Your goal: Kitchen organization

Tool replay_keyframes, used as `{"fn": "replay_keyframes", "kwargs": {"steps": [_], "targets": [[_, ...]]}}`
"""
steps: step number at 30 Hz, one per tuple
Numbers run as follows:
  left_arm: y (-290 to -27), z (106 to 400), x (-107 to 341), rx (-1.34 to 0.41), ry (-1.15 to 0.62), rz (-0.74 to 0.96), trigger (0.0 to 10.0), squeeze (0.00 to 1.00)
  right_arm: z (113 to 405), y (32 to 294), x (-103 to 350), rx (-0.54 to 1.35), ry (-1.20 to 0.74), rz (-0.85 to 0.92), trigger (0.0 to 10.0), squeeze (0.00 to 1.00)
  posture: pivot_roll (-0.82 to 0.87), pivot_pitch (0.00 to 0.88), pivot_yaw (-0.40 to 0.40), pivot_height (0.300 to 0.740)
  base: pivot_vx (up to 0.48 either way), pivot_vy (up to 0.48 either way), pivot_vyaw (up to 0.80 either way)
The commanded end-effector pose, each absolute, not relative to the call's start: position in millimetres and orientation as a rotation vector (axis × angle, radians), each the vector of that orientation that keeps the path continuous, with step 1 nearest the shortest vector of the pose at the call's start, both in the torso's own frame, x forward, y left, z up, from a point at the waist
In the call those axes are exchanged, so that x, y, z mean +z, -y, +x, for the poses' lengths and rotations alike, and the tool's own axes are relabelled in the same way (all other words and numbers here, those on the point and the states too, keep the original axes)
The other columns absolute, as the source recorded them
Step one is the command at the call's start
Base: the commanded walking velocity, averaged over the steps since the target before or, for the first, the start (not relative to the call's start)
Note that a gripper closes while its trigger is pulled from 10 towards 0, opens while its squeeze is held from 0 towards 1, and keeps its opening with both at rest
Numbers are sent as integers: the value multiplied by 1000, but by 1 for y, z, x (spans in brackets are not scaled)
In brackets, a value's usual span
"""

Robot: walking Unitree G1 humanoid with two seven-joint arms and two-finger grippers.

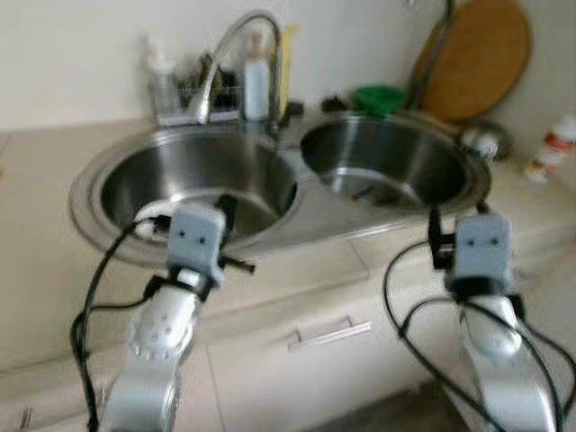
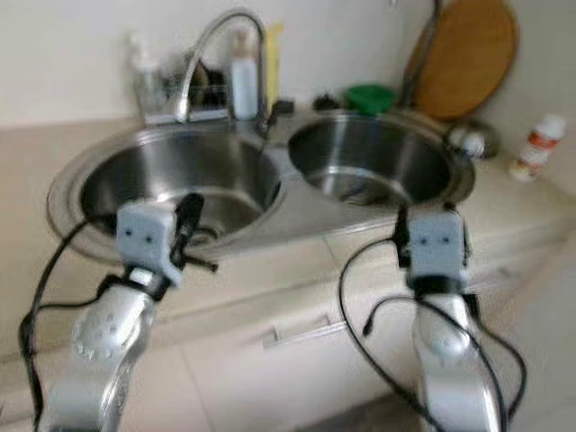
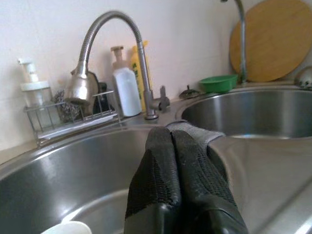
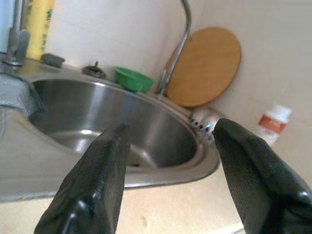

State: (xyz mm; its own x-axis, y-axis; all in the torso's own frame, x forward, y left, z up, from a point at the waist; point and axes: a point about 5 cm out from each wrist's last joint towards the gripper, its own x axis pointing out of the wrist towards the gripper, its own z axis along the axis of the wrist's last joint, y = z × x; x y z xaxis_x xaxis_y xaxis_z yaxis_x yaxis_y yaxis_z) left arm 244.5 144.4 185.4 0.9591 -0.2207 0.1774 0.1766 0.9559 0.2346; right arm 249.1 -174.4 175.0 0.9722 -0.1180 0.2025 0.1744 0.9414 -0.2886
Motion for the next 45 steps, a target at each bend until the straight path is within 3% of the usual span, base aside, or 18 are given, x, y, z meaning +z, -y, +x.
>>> {"fn": "replay_keyframes", "kwargs": {"steps": [1,45], "targets": [[-138,244,189,-230,228,207,10000,0,246,180,180,-186,207,-335,10000,0,132,0,-76,740,0,0,-800],[-135,245,192,-264,258,203,10000,0,235,183,177,-234,219,-347,10000,0,114,0,-65,740,0,-62,-800]]}}
